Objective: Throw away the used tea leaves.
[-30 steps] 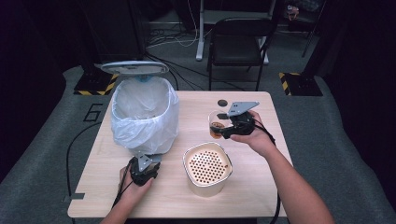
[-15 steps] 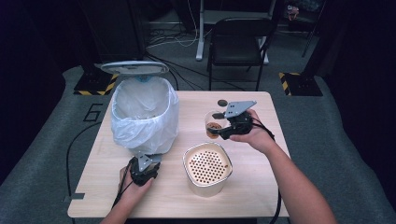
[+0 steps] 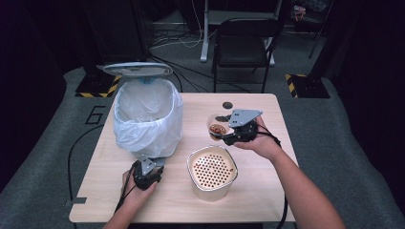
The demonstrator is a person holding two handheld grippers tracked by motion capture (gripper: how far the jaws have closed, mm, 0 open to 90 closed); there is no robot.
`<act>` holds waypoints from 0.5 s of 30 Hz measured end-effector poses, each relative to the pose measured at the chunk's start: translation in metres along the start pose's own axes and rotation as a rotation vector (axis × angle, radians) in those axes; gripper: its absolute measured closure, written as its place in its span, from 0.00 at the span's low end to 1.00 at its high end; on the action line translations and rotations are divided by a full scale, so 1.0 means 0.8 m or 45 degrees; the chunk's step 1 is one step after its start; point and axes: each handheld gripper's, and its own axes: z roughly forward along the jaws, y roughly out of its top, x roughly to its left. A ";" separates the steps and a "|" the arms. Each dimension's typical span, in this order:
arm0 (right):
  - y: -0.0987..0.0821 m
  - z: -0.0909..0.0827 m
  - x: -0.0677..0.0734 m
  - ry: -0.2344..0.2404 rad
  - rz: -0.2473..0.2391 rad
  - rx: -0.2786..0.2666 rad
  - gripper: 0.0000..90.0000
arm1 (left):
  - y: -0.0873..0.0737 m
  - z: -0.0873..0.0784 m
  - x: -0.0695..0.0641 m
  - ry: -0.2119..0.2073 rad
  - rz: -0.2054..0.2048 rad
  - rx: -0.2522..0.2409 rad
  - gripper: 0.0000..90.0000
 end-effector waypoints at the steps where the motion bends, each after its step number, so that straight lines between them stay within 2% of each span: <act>1: -0.001 -0.001 0.002 -0.008 -0.010 -0.006 0.47 | 0.000 0.000 0.000 0.002 0.001 0.000 0.55; 2: -0.001 -0.001 0.002 -0.008 -0.010 -0.006 0.47 | 0.000 0.000 0.000 0.002 0.001 0.000 0.55; 4: -0.003 -0.002 0.009 -0.036 -0.048 -0.020 0.47 | 0.000 0.000 -0.001 0.007 -0.001 0.000 0.55; 15: -0.008 -0.004 0.025 -0.095 -0.104 -0.026 0.48 | 0.000 0.000 0.000 -0.001 -0.001 0.000 0.55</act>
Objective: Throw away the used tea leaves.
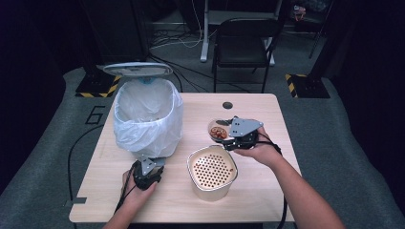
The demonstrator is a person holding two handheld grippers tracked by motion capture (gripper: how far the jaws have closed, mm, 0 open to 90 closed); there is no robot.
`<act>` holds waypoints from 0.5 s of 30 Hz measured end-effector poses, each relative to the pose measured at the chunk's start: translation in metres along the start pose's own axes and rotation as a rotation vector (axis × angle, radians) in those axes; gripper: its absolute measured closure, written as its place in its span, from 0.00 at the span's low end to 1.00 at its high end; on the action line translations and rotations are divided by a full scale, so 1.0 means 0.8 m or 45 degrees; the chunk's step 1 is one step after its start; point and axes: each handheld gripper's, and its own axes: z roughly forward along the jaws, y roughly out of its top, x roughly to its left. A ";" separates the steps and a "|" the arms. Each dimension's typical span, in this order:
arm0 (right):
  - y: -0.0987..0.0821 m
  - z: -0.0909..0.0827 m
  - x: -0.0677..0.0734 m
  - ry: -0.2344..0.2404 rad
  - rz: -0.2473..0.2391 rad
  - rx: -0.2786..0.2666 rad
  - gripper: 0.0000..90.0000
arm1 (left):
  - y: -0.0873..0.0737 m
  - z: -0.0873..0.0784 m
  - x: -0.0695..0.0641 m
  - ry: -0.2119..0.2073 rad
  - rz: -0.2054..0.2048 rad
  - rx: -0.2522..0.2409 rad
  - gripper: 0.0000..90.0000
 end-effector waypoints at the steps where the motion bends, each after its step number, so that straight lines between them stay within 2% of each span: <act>1: 0.000 0.000 0.000 0.000 0.000 0.000 0.48 | 0.000 0.000 0.000 0.000 0.000 0.000 0.55; 7: 0.003 0.000 0.005 -0.019 -0.042 0.004 0.48 | 0.000 0.000 0.000 0.002 -0.001 0.000 0.55; 8: 0.005 -0.001 0.008 -0.031 -0.076 0.008 0.48 | 0.000 0.000 0.000 0.003 0.001 0.000 0.55; 10: 0.005 -0.001 0.009 -0.036 -0.092 0.012 0.48 | 0.000 0.000 0.000 0.002 0.001 0.000 0.55; 12: 0.007 0.000 0.015 -0.062 -0.166 0.022 0.48 | 0.000 0.000 0.000 0.002 -0.001 0.000 0.55; 15: 0.009 0.000 0.024 -0.090 -0.236 0.027 0.49 | 0.000 0.000 0.000 0.002 -0.002 -0.001 0.55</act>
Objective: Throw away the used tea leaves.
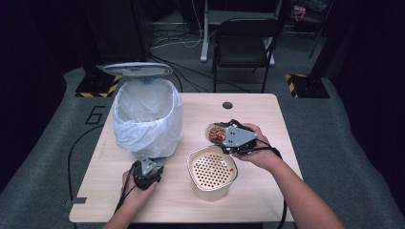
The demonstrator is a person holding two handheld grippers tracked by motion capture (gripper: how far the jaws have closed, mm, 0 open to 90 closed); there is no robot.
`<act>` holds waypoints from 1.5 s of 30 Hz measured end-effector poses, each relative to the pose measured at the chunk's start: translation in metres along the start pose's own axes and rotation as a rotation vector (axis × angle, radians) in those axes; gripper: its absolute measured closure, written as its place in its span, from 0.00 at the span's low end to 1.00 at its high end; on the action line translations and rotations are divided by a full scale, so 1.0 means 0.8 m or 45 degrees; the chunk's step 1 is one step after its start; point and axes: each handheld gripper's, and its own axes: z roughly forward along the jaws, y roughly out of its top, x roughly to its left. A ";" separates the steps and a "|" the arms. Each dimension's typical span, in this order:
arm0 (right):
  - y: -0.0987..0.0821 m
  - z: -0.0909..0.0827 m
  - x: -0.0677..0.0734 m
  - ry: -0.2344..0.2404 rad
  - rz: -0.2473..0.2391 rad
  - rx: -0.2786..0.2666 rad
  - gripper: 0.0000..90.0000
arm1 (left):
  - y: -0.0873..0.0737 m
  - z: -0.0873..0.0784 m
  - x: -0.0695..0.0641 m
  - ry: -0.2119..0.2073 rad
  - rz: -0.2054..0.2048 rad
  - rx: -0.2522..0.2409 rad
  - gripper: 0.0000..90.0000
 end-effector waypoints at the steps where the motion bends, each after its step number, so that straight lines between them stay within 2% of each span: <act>1: 0.002 0.000 0.003 -0.018 -0.053 0.006 0.49 | 0.000 0.000 0.000 -0.002 0.002 0.000 0.55; 7: 0.011 -0.001 0.018 -0.073 -0.200 -0.005 0.49 | 0.000 0.000 0.000 -0.002 0.002 0.000 0.55; 12: 0.013 -0.002 0.023 -0.084 -0.255 0.016 0.49 | 0.000 0.000 0.000 0.000 -0.001 0.000 0.55; 17: 0.010 -0.004 0.024 -0.069 -0.290 0.041 0.50 | 0.000 0.000 0.000 -0.002 0.001 0.000 0.55; 20: 0.010 -0.004 0.025 -0.068 -0.351 0.065 0.50 | 0.000 0.000 0.000 -0.002 0.001 0.000 0.55; 24: 0.013 -0.006 0.025 -0.061 -0.402 0.086 0.50 | 0.000 0.000 0.000 0.000 0.001 0.000 0.55; 28: 0.017 -0.007 0.027 -0.052 -0.501 0.130 0.50 | 0.000 0.000 0.000 -0.002 0.001 0.000 0.55; 29: 0.018 -0.007 0.028 -0.053 -0.548 0.141 0.51 | 0.000 0.000 0.000 -0.002 0.001 0.000 0.55; 31: 0.019 -0.007 0.029 -0.054 -0.567 0.149 0.51 | 0.000 0.000 0.001 -0.002 -0.001 0.003 0.55; 33: 0.020 -0.007 0.032 -0.071 -0.653 0.170 0.51 | 0.000 -0.001 0.001 -0.005 0.000 0.006 0.55; 39: 0.025 -0.006 0.047 -0.089 -0.828 0.209 0.53 | 0.000 0.000 0.001 0.000 0.003 0.000 0.55; 40: 0.026 -0.005 0.052 -0.105 -0.908 0.229 0.53 | 0.000 0.000 0.000 0.000 0.003 0.000 0.55; 41: 0.026 -0.005 0.052 -0.105 -0.908 0.229 0.53 | 0.000 0.000 0.000 0.000 0.003 0.000 0.55; 45: 0.027 -0.006 0.061 -0.146 -1.014 0.231 0.54 | 0.000 0.000 0.001 -0.002 0.003 0.003 0.55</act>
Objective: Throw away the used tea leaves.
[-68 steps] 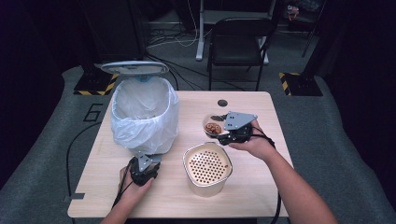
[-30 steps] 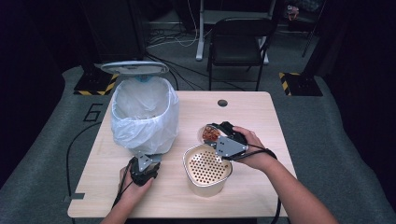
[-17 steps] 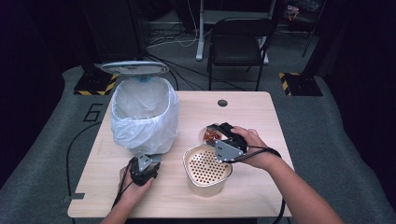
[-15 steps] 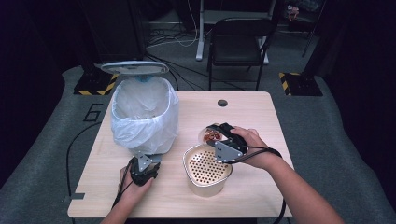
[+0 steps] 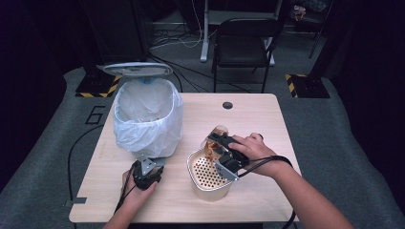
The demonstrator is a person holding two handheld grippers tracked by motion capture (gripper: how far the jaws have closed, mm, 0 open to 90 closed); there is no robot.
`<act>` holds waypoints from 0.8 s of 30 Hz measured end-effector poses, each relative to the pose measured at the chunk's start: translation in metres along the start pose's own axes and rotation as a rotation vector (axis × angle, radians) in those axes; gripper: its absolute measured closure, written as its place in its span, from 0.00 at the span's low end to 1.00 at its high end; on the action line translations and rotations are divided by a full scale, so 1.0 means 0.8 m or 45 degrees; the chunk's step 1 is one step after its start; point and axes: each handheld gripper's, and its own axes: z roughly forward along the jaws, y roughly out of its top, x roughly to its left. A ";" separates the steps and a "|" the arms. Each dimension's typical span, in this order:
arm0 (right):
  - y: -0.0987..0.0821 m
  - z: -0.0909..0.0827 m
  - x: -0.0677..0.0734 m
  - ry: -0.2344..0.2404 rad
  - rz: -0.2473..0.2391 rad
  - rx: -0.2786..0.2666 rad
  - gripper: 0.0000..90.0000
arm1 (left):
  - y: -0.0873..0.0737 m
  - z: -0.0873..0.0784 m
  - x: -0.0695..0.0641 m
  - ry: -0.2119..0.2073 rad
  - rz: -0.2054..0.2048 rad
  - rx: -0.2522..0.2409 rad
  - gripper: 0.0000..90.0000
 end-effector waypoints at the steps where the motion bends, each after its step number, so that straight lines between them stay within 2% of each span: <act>1: 0.001 0.000 0.001 -0.015 -0.030 0.008 0.54 | 0.000 0.000 0.000 0.002 0.001 0.000 0.55; 3: 0.004 -0.001 0.005 -0.040 -0.120 0.027 0.54 | 0.000 0.000 0.000 0.000 -0.002 -0.001 0.55; 4: 0.007 -0.001 0.009 -0.063 -0.201 0.051 0.54 | 0.000 0.000 0.000 0.001 0.002 -0.001 0.55; 5: 0.009 -0.002 0.009 -0.073 -0.243 0.056 0.55 | 0.000 0.000 0.002 0.007 0.020 -0.001 0.55; 6: 0.009 -0.002 0.009 -0.073 -0.243 0.056 0.55 | 0.001 -0.001 0.002 0.006 0.021 0.004 0.55; 7: 0.010 -0.002 0.011 -0.097 -0.283 0.065 0.55 | 0.001 -0.001 0.002 0.014 0.030 -0.001 0.55; 8: 0.012 -0.002 0.013 -0.133 -0.331 0.080 0.55 | 0.000 0.000 0.000 -0.002 -0.014 -0.011 0.55; 9: 0.012 -0.001 0.017 -0.162 -0.394 0.094 0.55 | 0.000 0.000 0.000 -0.003 -0.006 0.000 0.55; 10: 0.012 -0.001 0.017 -0.162 -0.394 0.094 0.55 | 0.000 0.000 0.000 -0.003 -0.006 0.000 0.55; 12: 0.014 -0.001 0.021 -0.201 -0.465 0.115 0.55 | 0.000 0.000 0.000 -0.002 -0.015 -0.008 0.55; 13: 0.014 -0.001 0.023 -0.209 -0.491 0.123 0.55 | 0.000 0.000 0.000 -0.003 -0.004 0.000 0.55; 14: 0.015 0.001 0.029 -0.171 -0.570 0.129 0.55 | 0.000 0.000 0.000 -0.002 -0.003 0.000 0.55; 16: 0.014 0.001 0.032 -0.176 -0.586 0.134 0.55 | 0.000 0.000 0.000 -0.002 -0.004 0.000 0.55; 17: 0.015 0.001 0.032 -0.237 -0.598 0.135 0.55 | 0.000 0.000 0.000 -0.002 -0.004 0.000 0.55; 18: 0.013 0.003 0.037 -0.190 -0.583 0.143 0.55 | 0.000 0.000 0.000 -0.002 -0.004 0.000 0.55; 19: 0.012 0.003 0.039 -0.220 -0.598 0.143 0.55 | 0.000 0.000 0.000 -0.002 -0.004 0.000 0.55; 20: 0.011 0.003 0.041 -0.208 -0.597 0.149 0.55 | 0.000 0.000 0.000 -0.002 -0.003 0.000 0.55; 21: 0.011 0.004 0.042 -0.224 -0.622 0.149 0.55 | 0.000 0.000 0.000 -0.002 -0.004 0.000 0.55; 24: 0.011 0.003 0.044 -0.237 -0.636 0.133 0.55 | 0.000 0.000 0.000 -0.003 -0.005 0.000 0.55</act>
